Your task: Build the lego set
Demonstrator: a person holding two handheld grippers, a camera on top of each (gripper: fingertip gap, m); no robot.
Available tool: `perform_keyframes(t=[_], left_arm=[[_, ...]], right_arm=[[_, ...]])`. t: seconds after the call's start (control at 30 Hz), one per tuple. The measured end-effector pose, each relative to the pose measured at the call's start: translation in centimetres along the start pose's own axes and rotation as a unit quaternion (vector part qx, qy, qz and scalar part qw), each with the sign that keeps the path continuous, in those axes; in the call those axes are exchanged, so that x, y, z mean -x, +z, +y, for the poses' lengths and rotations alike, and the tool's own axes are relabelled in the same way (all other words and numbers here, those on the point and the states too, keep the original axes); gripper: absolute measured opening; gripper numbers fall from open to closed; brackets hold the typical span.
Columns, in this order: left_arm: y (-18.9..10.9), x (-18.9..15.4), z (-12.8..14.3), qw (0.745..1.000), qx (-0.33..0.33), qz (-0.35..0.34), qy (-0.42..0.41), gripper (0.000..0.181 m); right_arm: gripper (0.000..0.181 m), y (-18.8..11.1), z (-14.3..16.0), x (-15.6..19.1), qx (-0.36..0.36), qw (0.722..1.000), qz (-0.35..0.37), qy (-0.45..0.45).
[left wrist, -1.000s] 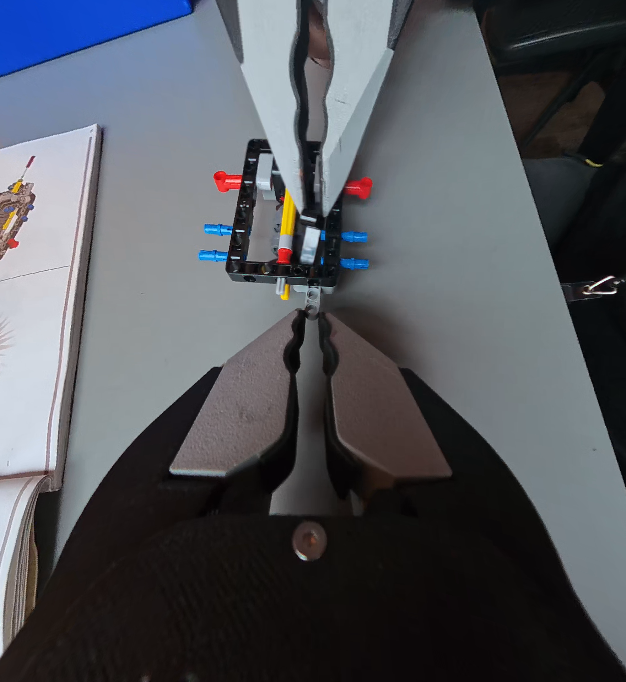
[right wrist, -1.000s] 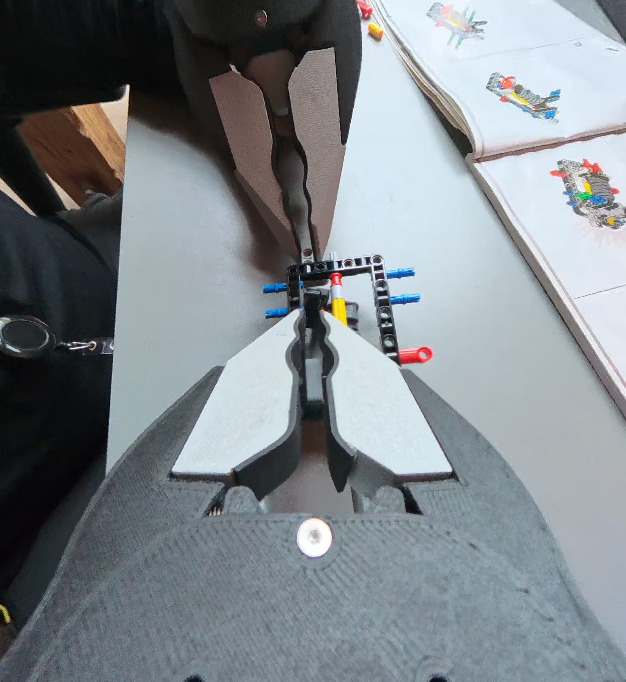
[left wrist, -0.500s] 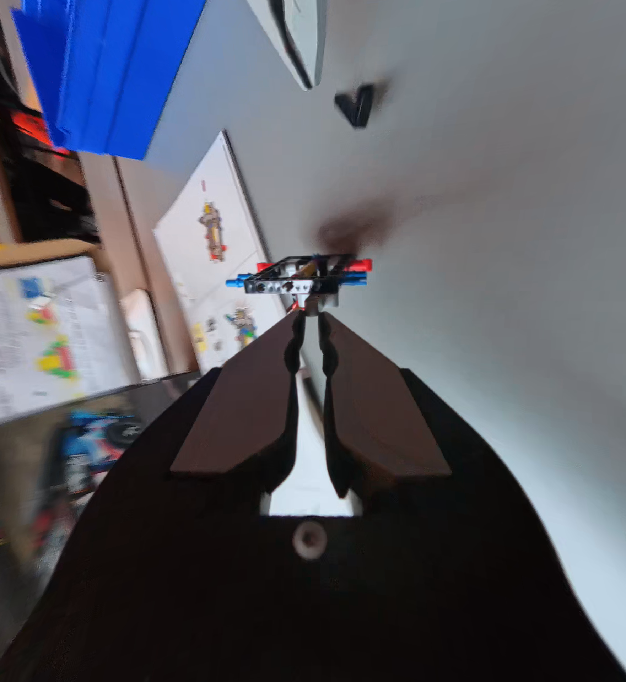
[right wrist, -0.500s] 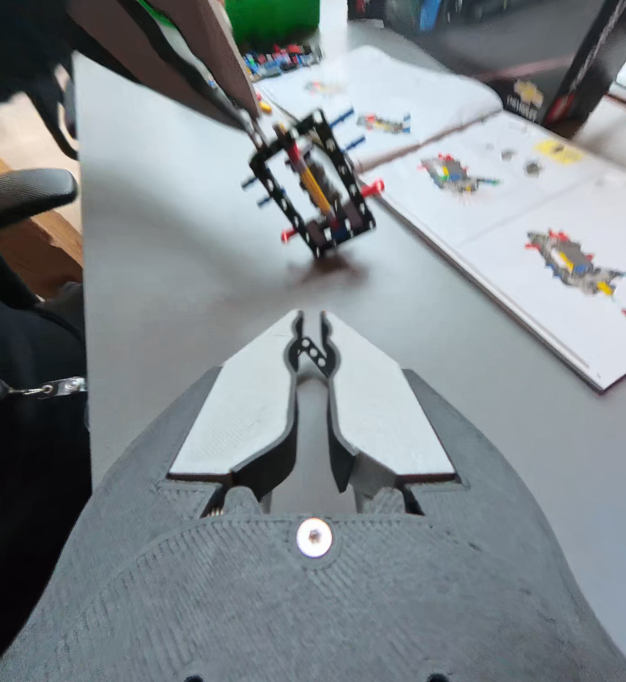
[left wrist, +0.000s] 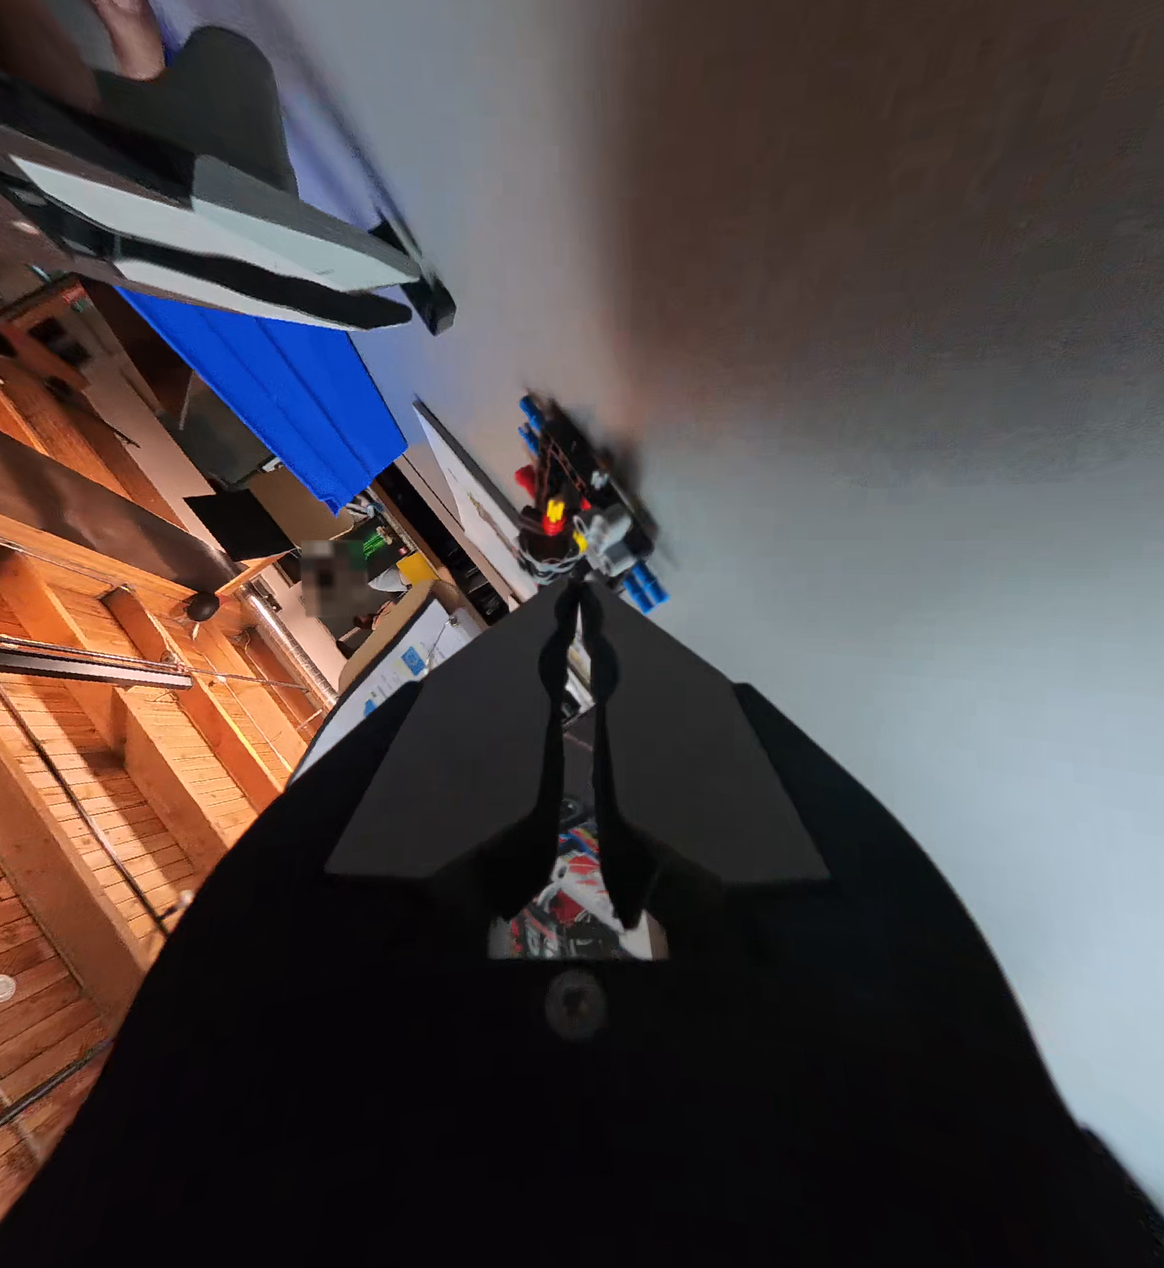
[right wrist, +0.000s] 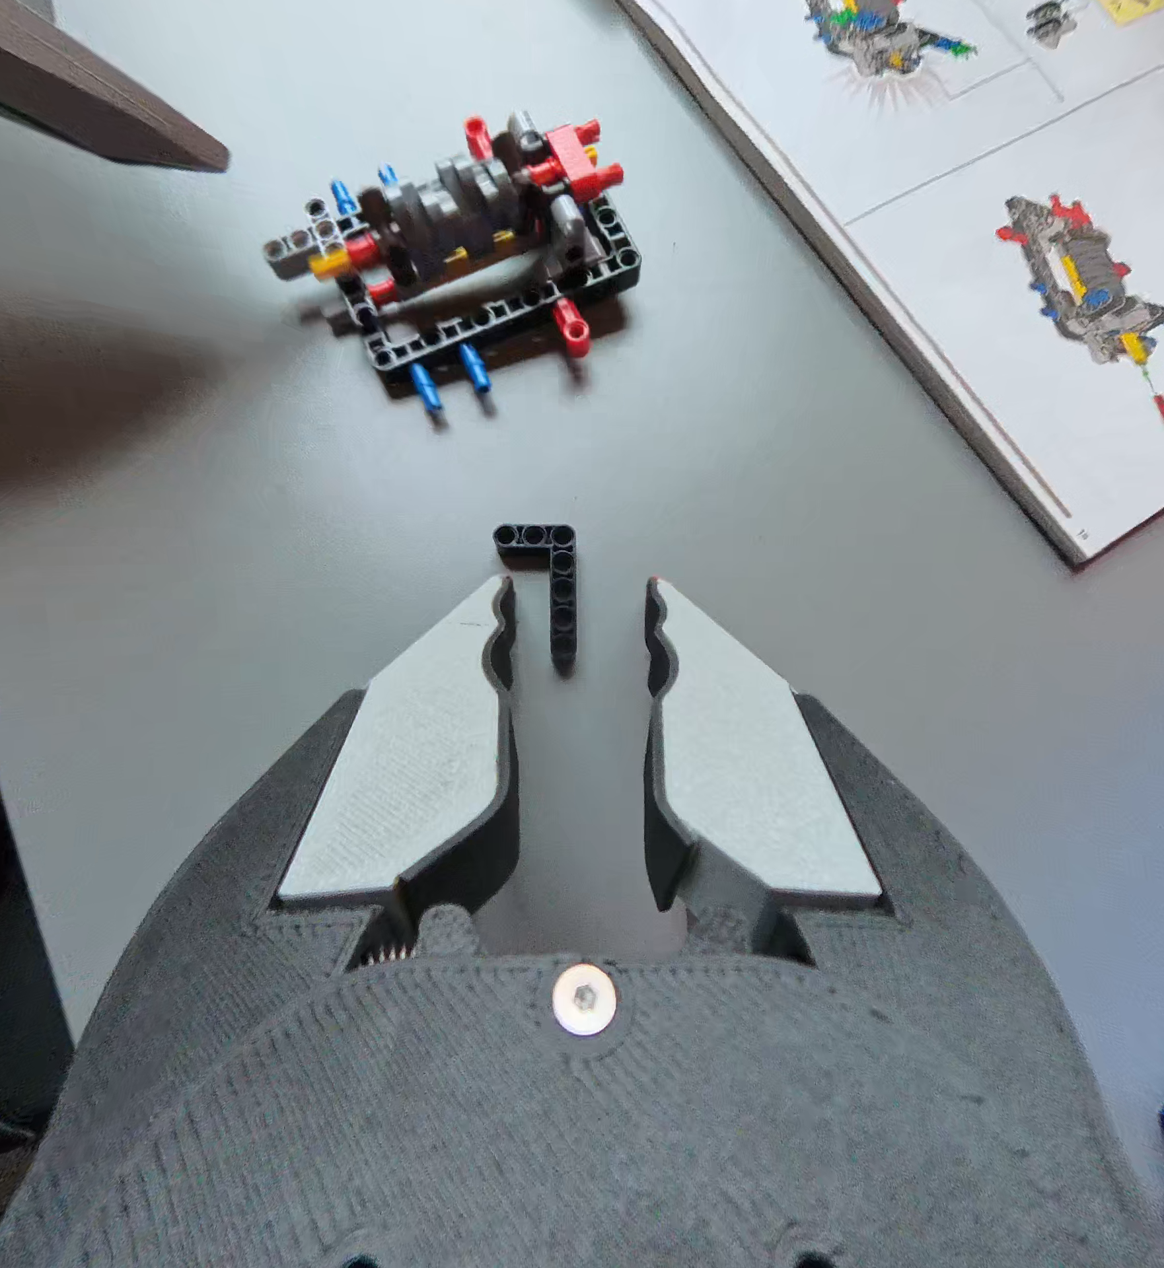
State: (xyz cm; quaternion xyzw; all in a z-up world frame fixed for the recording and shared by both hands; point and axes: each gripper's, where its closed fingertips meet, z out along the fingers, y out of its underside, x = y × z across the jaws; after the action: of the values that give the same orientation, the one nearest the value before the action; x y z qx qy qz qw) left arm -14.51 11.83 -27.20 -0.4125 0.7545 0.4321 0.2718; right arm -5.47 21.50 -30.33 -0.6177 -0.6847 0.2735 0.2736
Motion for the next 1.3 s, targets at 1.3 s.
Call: perform_keyframes(t=[1.3], left_arm=[[-1.6, 6.6, -5.4, 0.781, -0.257, 0.183, -0.539, 0.033]], right_arm=[[0.004, -2.9, -3.5, 8.5, -0.004, 0.961, -0.221, 0.169]])
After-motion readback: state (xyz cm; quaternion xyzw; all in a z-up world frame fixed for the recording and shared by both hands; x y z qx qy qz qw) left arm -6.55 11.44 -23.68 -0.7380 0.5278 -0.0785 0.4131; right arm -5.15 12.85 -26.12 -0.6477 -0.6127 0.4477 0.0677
